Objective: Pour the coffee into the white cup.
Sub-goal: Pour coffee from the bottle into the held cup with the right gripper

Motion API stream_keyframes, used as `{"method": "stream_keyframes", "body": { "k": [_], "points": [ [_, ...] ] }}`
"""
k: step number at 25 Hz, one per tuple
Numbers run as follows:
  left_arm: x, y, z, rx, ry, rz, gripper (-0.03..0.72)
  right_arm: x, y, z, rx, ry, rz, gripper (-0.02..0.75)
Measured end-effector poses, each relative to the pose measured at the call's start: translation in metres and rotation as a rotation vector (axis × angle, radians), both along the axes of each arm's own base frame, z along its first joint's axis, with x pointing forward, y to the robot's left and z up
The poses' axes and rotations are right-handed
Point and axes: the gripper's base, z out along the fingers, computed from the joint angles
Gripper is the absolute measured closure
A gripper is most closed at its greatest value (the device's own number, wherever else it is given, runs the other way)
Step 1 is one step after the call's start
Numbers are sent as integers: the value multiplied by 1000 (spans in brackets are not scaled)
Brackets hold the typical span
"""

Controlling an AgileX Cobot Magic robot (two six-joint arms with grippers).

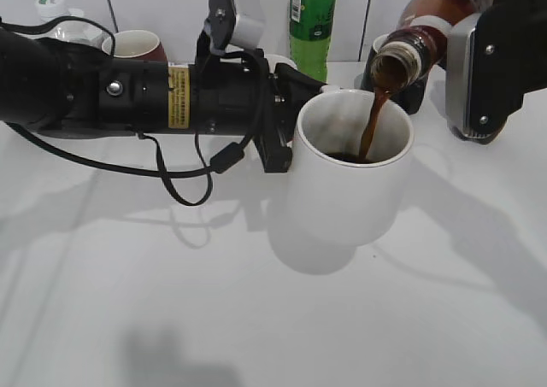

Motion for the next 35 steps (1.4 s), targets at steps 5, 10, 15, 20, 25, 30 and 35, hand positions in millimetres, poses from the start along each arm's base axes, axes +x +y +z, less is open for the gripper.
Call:
{"method": "stream_keyframes", "body": {
  "k": [5, 10, 15, 20, 25, 30, 35],
  "points": [
    [0, 0, 0, 0, 0, -1, 654, 0, 0, 0, -2, -2, 1, 200],
    [0, 0, 0, 1, -1, -1, 654, 0, 0, 0, -5, -4, 2, 200],
    [0, 0, 0, 3, -2, -3, 654, 0, 0, 0, -17, -16, 8, 200],
    [0, 0, 0, 3, -2, -3, 654, 0, 1, 1, -15, -25, 19, 200],
    [0, 0, 0, 3, -2, -3, 654, -1, 3, 3, 0, -41, 41, 200],
    [0, 0, 0, 5, -3, -5, 654, -1, 3, 3, -6, -47, 44, 200],
    [-1, 0, -1, 11, -7, -11, 654, -1, 3, 3, -10, -51, 45, 200]
  ]
}}
